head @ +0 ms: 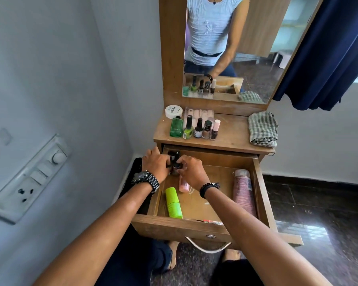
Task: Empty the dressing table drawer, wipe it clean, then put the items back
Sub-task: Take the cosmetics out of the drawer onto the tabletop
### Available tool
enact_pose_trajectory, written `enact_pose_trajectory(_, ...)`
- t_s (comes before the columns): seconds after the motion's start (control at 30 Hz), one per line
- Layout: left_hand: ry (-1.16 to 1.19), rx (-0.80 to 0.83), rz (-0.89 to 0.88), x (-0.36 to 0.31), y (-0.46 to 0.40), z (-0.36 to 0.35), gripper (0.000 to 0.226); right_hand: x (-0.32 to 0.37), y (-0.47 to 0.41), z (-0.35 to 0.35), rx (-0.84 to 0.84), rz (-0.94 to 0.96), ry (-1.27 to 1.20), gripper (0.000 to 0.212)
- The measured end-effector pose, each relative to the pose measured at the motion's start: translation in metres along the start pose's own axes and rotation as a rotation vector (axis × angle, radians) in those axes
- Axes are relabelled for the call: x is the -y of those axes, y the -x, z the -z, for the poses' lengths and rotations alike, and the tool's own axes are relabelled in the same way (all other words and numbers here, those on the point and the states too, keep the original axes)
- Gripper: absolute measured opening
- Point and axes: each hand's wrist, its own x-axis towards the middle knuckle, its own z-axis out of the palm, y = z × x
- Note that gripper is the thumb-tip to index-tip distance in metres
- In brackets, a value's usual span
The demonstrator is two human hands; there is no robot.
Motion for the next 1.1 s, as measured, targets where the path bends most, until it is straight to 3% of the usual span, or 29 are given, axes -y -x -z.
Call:
enact_pose_trajectory(0.17, -0.018, 0.020, 0.043, -0.002, 0.002, -0.008, 0.017, 0.002, 0.000, -0.008, -0.039, -0.018, -0.022, 0.020)
enact_pose_trajectory(0.43, 0.170, -0.205, 0.023, -0.010, 0.006, -0.010, 0.035, -0.008, 0.010, -0.002, -0.055, -0.040, -0.130, 0.021)
enact_pose_trajectory(0.7, 0.138, -0.148, -0.064, -0.004, -0.001, -0.002, 0.018, -0.006, 0.025, 0.021, -0.076, 0.041, -0.183, 0.038)
enact_pose_trajectory(0.93, 0.186, -0.175, -0.096, -0.005, 0.011, 0.014, 0.017, 0.009, 0.035, 0.050, -0.028, 0.121, -0.143, 0.022)
enact_pose_trajectory(1.1, 0.362, -0.232, -0.069, -0.002, 0.010, 0.049, 0.017, 0.025, 0.025, 0.070, 0.014, 0.166, -0.155, 0.019)
